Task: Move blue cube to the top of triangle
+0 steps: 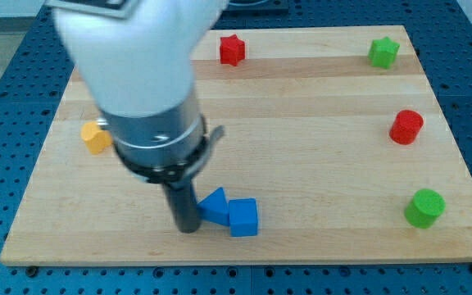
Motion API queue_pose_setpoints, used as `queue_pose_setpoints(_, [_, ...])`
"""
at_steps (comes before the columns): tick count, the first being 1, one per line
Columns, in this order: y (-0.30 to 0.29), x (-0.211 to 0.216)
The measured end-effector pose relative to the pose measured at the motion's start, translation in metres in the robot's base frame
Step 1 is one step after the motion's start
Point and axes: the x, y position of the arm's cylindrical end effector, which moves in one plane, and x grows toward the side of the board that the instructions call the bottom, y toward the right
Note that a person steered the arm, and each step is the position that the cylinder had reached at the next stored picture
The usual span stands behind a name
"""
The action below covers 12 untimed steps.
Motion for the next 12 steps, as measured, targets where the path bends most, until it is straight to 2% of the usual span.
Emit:
queue_pose_setpoints(2, [0.009,0.0])
queue_pose_setpoints(3, [0.009,0.028])
queue_pose_setpoints(6, [0.065,0.034])
queue_pose_setpoints(7, [0.069,0.021])
queue_pose_setpoints(8, [0.069,-0.024])
queue_pose_setpoints(9, [0.069,-0.047])
queue_pose_setpoints(11, [0.058,0.032])
queue_pose_setpoints(12, [0.025,0.03])
